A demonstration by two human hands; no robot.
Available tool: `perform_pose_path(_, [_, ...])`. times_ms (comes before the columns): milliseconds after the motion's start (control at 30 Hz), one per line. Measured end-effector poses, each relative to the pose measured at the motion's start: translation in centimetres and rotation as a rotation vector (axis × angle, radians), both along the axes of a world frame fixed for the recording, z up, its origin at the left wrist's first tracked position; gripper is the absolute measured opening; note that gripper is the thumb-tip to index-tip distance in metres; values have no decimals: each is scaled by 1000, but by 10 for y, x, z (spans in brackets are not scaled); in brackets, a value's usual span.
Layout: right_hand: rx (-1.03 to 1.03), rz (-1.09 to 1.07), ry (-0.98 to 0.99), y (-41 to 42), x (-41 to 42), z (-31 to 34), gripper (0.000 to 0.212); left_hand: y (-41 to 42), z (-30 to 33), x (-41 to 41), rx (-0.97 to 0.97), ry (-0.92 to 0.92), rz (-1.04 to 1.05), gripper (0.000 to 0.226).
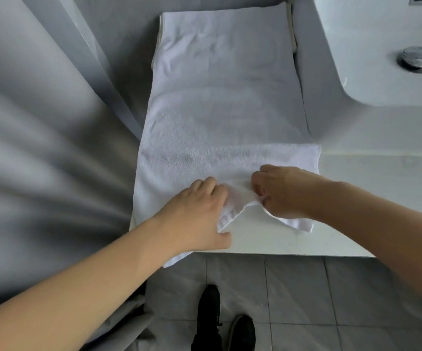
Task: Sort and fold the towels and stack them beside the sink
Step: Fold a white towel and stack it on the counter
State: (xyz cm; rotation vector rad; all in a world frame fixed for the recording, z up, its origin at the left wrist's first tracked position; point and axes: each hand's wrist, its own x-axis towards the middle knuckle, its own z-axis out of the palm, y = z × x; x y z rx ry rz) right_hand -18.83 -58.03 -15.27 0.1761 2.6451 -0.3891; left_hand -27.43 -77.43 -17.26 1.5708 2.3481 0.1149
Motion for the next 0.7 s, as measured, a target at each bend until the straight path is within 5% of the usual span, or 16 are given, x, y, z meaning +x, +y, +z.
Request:
perform_pose_path(233, [-14, -1, -410, -3, -15, 29, 70, 24, 10, -6, -114, 89, 100, 18])
perform_pose_path(367, [59, 90, -278, 3, -26, 20, 13, 35, 16, -27, -195, -145, 293, 9])
perform_pose_path(500, [-59, 1, -436, 5, -38, 40, 10, 40, 17, -58, -168, -478, 434, 27])
perform_pose_path(633, [-24, -36, -563, -11, -48, 48, 53, 44, 27, -74, -369, -753, 406, 36])
perform_pose_path(700, [32, 0, -575, -21, -56, 42, 42, 44, 28, -80, -488, -772, 365, 39])
